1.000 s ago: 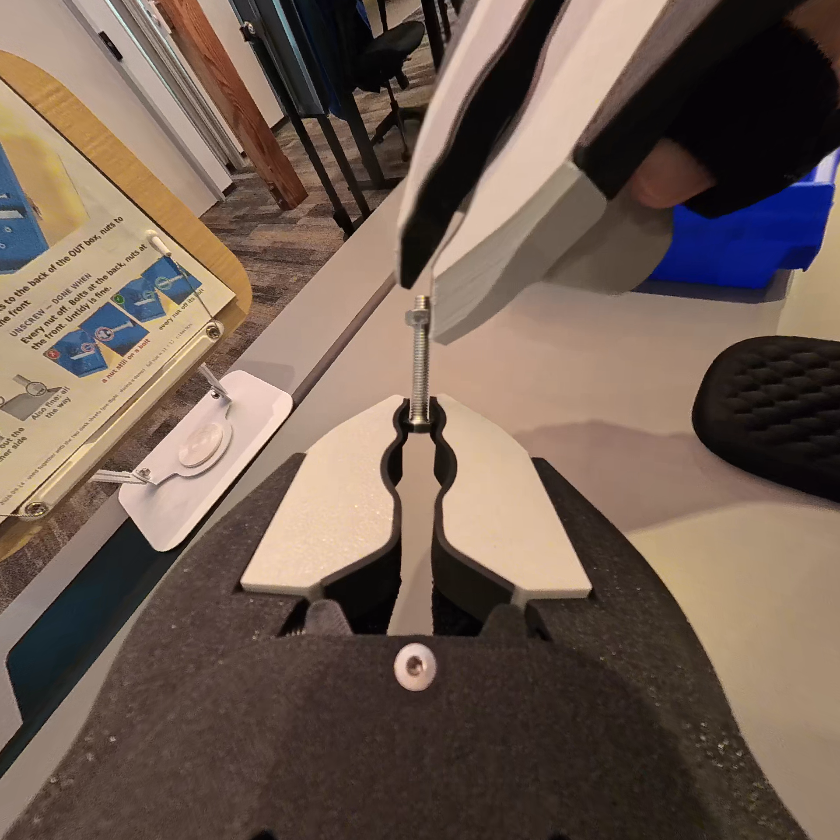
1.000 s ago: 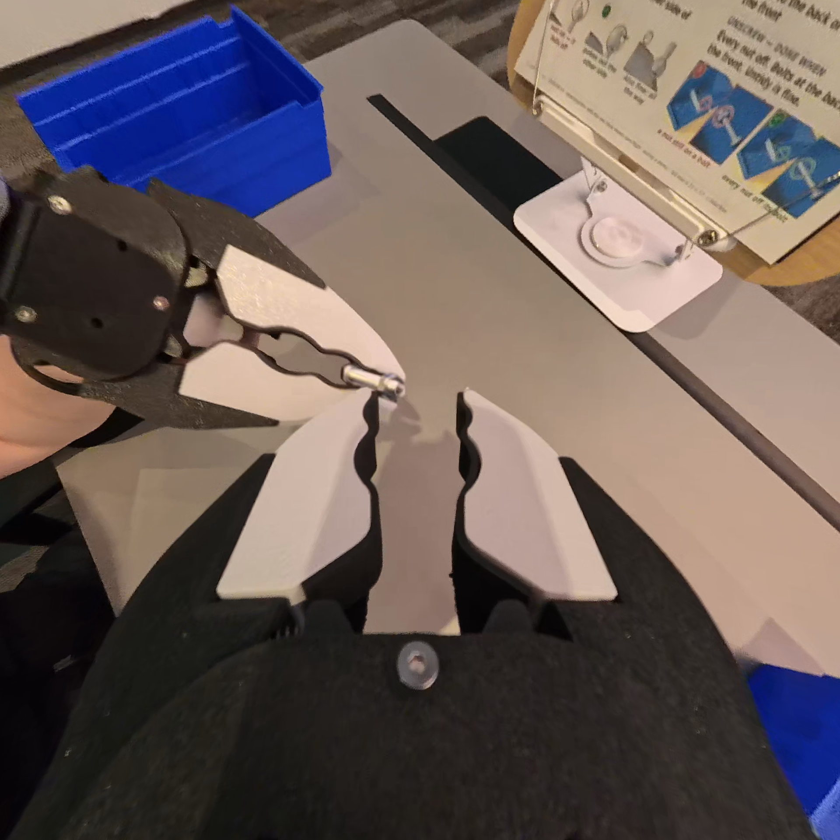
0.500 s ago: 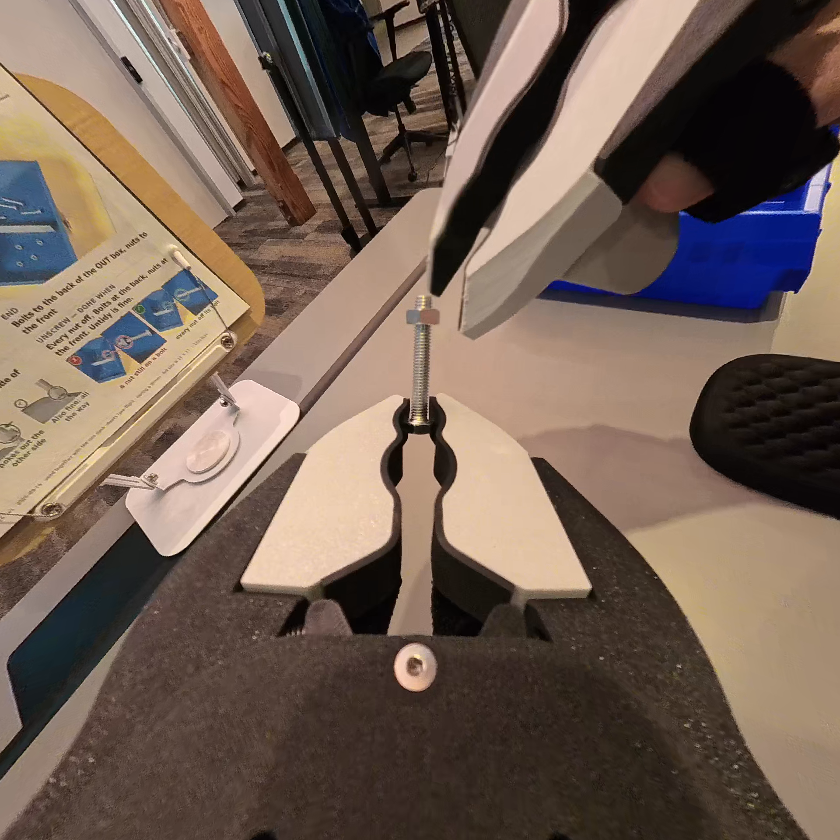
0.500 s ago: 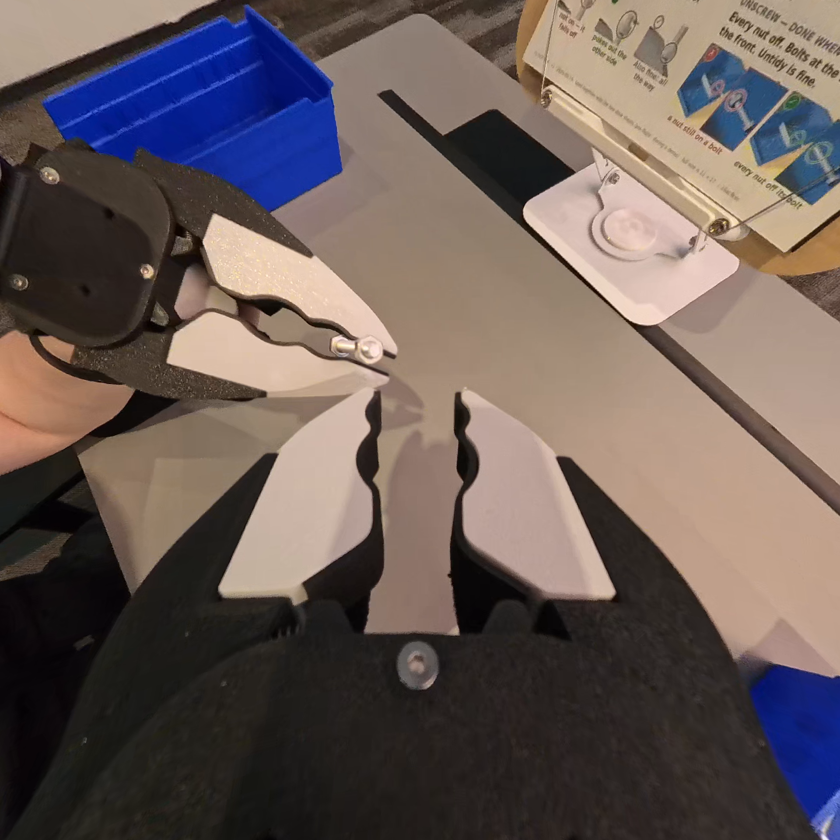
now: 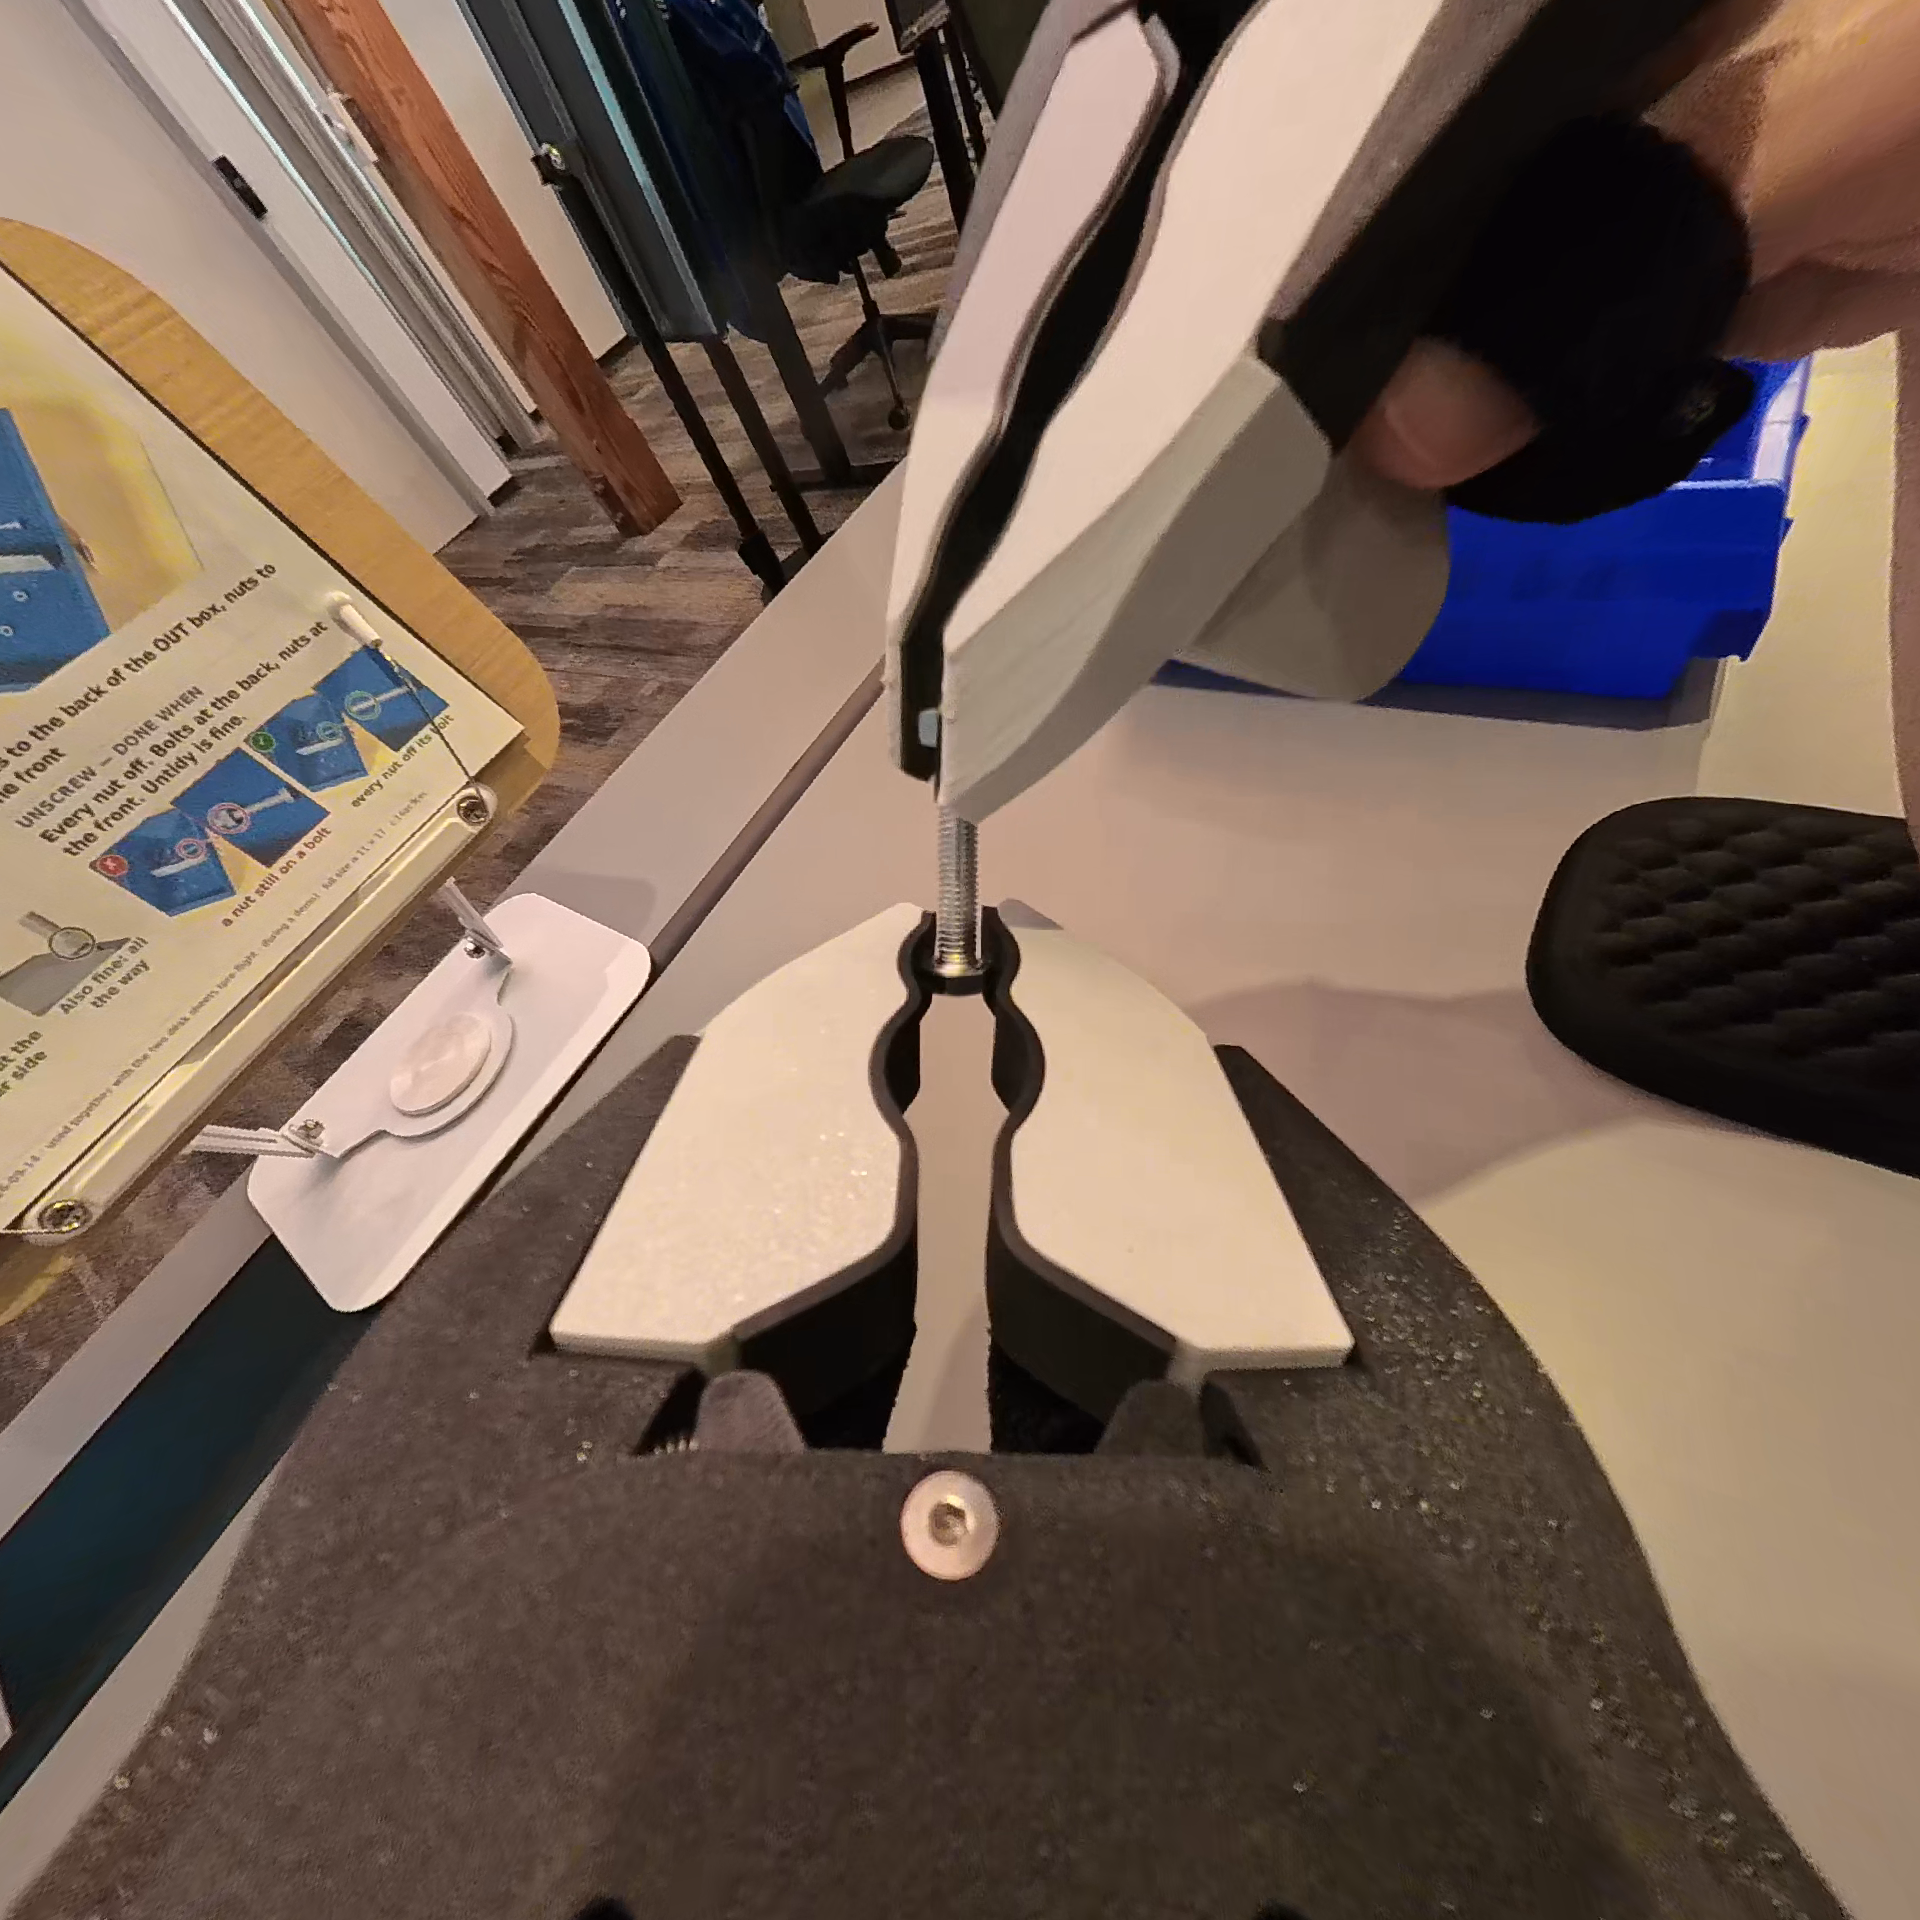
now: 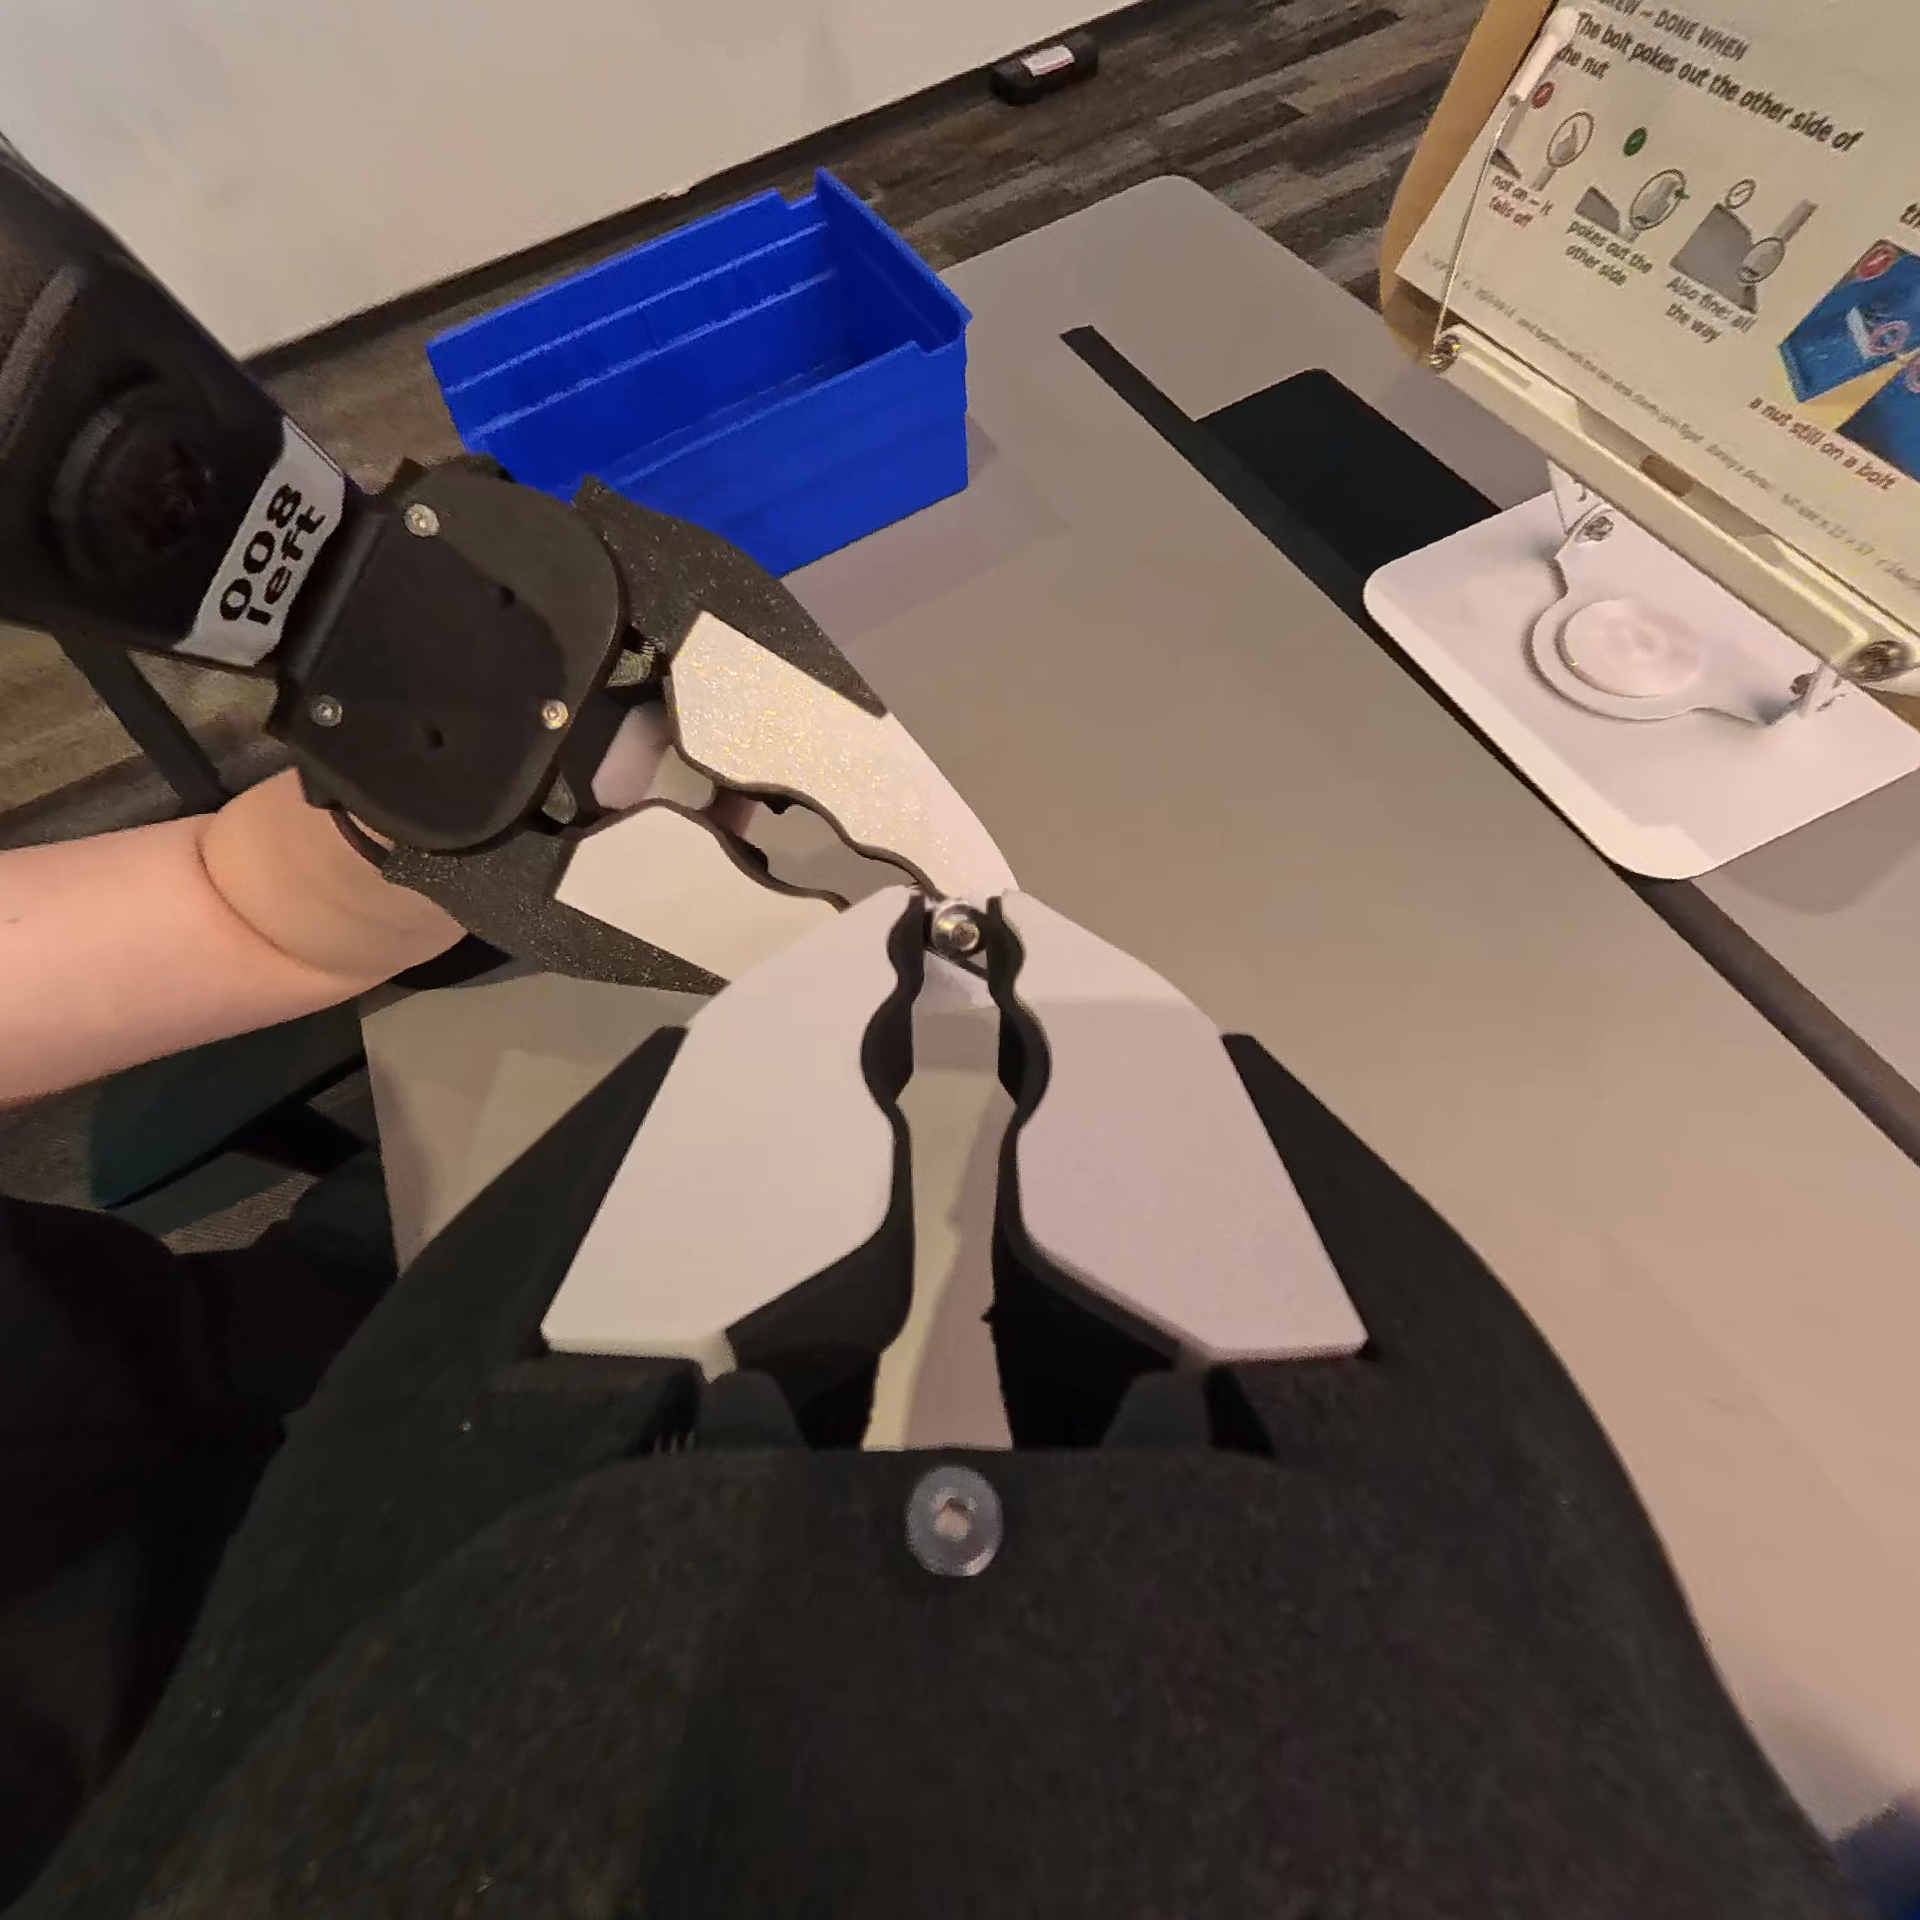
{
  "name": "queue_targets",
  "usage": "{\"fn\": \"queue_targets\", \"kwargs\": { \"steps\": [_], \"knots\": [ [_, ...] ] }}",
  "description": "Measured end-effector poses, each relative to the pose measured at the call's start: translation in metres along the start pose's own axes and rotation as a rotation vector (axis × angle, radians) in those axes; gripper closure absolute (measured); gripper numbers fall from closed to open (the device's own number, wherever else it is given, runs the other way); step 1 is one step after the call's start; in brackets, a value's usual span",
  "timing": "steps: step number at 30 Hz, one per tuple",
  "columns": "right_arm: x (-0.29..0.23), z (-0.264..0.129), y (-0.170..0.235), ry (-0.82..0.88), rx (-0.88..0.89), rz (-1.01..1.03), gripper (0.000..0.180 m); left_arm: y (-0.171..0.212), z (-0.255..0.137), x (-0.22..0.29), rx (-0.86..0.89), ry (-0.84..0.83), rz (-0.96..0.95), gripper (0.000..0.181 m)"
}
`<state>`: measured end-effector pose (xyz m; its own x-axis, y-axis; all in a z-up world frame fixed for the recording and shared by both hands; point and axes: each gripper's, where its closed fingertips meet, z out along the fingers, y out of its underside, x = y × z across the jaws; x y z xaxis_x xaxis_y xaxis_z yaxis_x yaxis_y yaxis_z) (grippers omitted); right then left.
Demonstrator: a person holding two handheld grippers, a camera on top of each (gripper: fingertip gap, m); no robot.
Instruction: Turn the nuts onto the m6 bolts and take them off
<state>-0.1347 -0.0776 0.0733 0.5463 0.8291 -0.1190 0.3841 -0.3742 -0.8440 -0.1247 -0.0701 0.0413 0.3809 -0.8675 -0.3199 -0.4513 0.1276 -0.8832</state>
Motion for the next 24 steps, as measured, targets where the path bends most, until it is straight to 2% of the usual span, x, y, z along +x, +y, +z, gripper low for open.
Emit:
{"fn": "queue_targets", "kwargs": {
  "steps": [6, 12, 17, 24],
  "knots": [
    [-0.001, 0.001, 0.002, 0.069, -0.038, -0.084, 0.17, 0.003, 0.003, 0.002, -0.01, 0.008, -0.003, 0.173],
    [-0.005, 0.004, 0.004, 0.085, -0.063, -0.129, 0.17, 0.012, 0.006, 0.003, -0.065, 0.005, 0.005, 0.172],
    [-0.004, 0.004, 0.005, 0.098, -0.071, -0.133, 0.17, 0.012, 0.009, 0.003, -0.046, 0.006, 0.011, 0.177],
    [-0.002, 0.004, 0.006, 0.118, -0.086, -0.155, 0.17, 0.013, 0.01, 0.002, -0.051, -0.005, 0.017, 0.166]
  ]
}}
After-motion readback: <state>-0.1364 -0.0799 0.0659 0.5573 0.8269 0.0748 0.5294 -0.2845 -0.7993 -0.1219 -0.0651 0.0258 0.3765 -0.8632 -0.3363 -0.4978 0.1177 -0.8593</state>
